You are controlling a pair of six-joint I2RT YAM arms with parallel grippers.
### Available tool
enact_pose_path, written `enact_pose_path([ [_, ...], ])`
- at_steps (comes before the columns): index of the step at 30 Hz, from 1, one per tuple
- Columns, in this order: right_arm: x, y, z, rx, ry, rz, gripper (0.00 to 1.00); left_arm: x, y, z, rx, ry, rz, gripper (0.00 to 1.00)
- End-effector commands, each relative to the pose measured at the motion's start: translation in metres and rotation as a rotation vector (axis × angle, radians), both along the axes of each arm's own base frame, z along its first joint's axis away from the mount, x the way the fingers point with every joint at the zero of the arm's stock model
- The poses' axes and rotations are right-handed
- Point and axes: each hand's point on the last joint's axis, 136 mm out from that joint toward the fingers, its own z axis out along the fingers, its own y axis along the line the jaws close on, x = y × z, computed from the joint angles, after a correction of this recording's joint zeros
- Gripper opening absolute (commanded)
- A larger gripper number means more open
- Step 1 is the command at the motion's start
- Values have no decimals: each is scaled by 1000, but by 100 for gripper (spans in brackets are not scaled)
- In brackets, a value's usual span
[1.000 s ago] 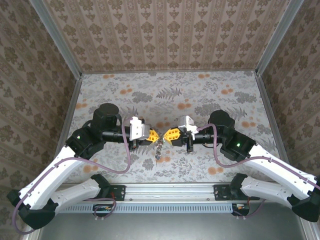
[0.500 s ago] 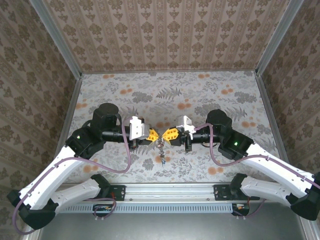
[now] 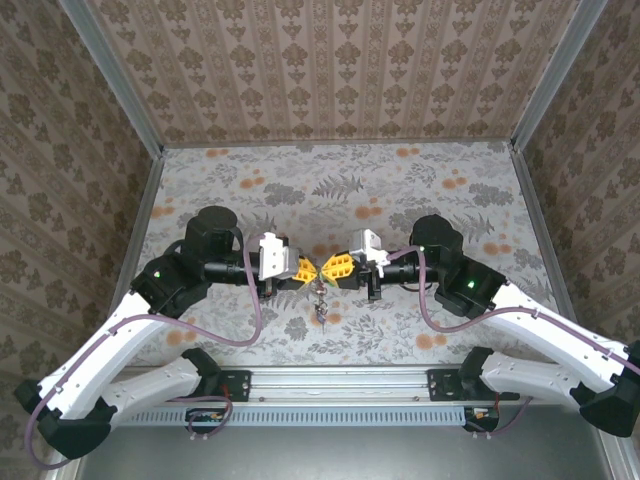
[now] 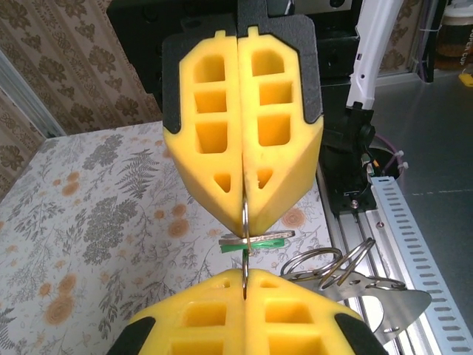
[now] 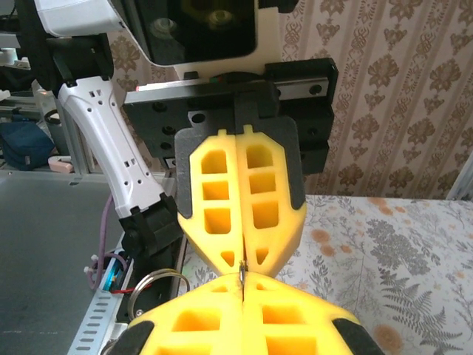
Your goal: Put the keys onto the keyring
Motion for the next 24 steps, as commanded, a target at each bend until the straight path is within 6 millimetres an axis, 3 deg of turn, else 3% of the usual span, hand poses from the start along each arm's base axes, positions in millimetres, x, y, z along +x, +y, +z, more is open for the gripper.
enact_pose_path([
  [1, 1, 1, 1, -22, -27, -7, 0, -4, -3, 10, -38, 1, -30, 0],
  [12, 4, -3, -10, -72, -38, -45, 0, -6, -1, 12, -49, 0, -32, 0],
  [24, 19, -12, -8, -60, -75, -157, 0, -7, 0, 14, -55, -4, -36, 0],
])
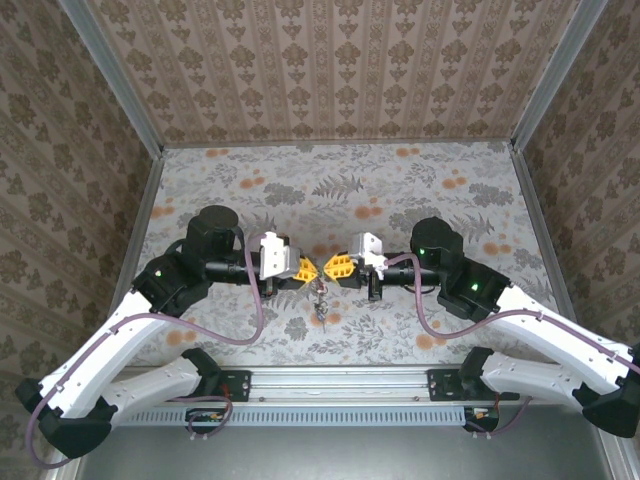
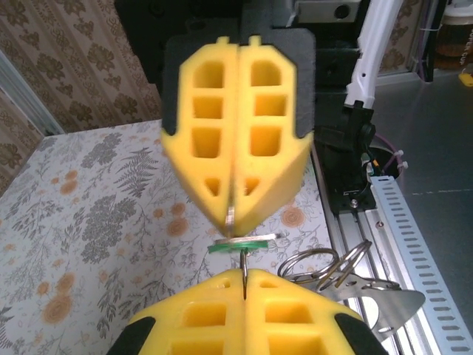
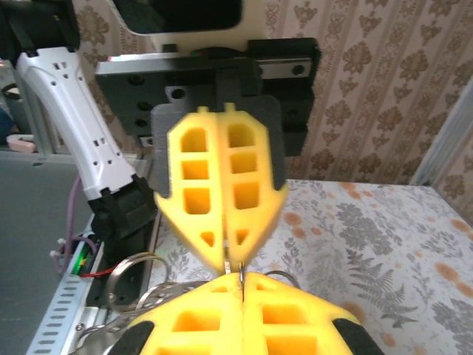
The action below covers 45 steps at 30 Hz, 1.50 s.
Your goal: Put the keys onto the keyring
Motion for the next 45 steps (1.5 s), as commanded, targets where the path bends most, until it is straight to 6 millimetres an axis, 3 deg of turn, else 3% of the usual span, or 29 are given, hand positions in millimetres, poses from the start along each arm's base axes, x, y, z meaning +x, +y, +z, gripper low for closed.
enact_pose_path([
  [1, 8, -6, 0, -7, -22, -67, 0, -7, 0, 15, -56, -9, -31, 0],
  [6, 7, -4, -2, -13, -14, -52, 0, -7, 0, 15, -56, -10, -32, 0],
  [18, -20, -7, -2, -10, 32, 65, 0, -6, 1, 13, -51, -13, -25, 0],
  [45, -6, -4, 3, 32, 3, 7, 0, -7, 0, 14, -51, -12, -29, 0],
])
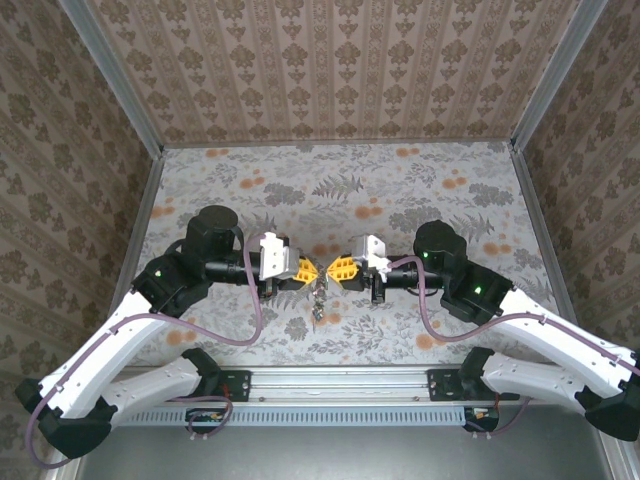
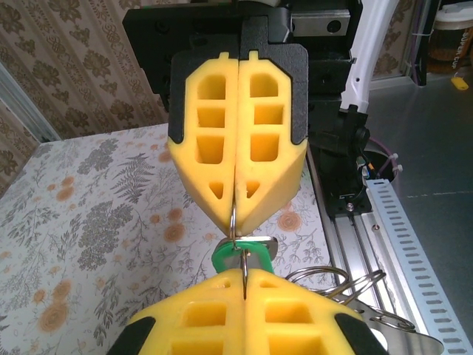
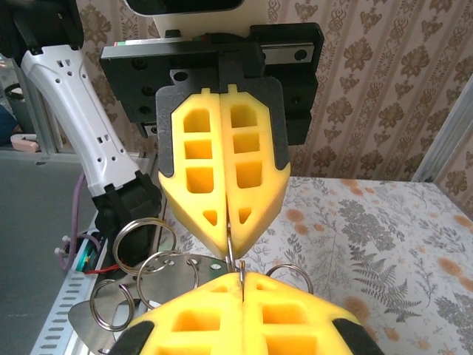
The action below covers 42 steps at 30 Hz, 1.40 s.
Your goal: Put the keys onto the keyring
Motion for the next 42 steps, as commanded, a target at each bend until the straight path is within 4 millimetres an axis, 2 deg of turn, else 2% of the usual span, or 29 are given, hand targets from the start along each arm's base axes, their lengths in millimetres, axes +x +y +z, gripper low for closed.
enact_pose_path([
  [1, 0, 1, 6, 26, -3, 0, 0, -5, 1, 12, -42, -12, -17, 0],
  [14, -10, 0, 7, 24, 12, 46, 0, -4, 1, 11, -39, -10, -15, 0],
  [30, -12, -3, 16, 31, -4, 44, 0, -6, 2, 15, -41, -18, -18, 0],
  [42, -9, 1, 14, 38, 17, 45, 0, -11, 3, 16, -48, -31, -24, 0],
])
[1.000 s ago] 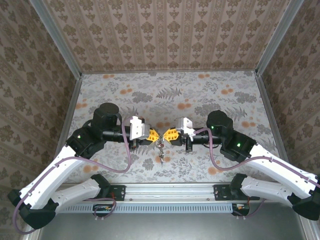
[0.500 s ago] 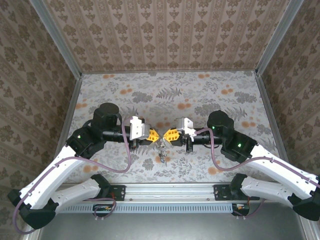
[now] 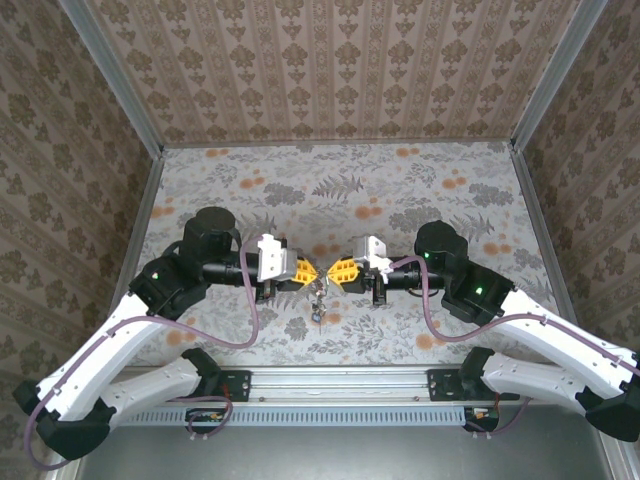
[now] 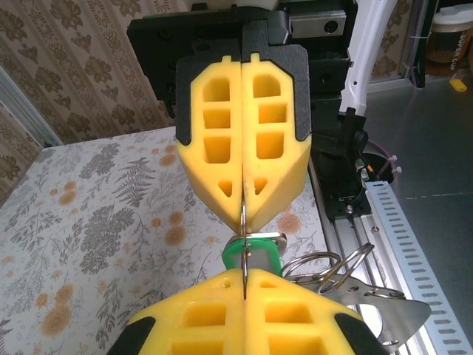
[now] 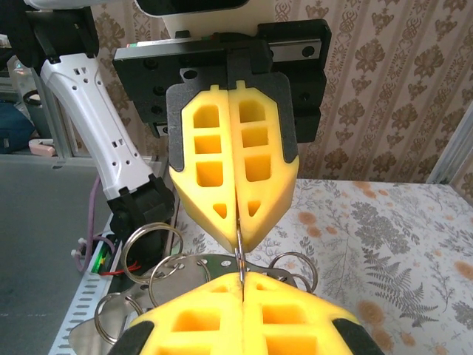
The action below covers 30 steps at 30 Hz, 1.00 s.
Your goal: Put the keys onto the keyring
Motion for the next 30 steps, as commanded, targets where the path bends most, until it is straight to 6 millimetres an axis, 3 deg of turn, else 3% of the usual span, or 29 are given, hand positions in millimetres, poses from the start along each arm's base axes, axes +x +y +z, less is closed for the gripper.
enact_pose_path([
  [1, -2, 1, 12, 32, -6, 12, 0, -6, 1, 12, -37, -18, -17, 0],
  [30, -10, 2, 14, 35, 0, 53, 0, -6, 1, 10, -31, -20, -16, 0],
])
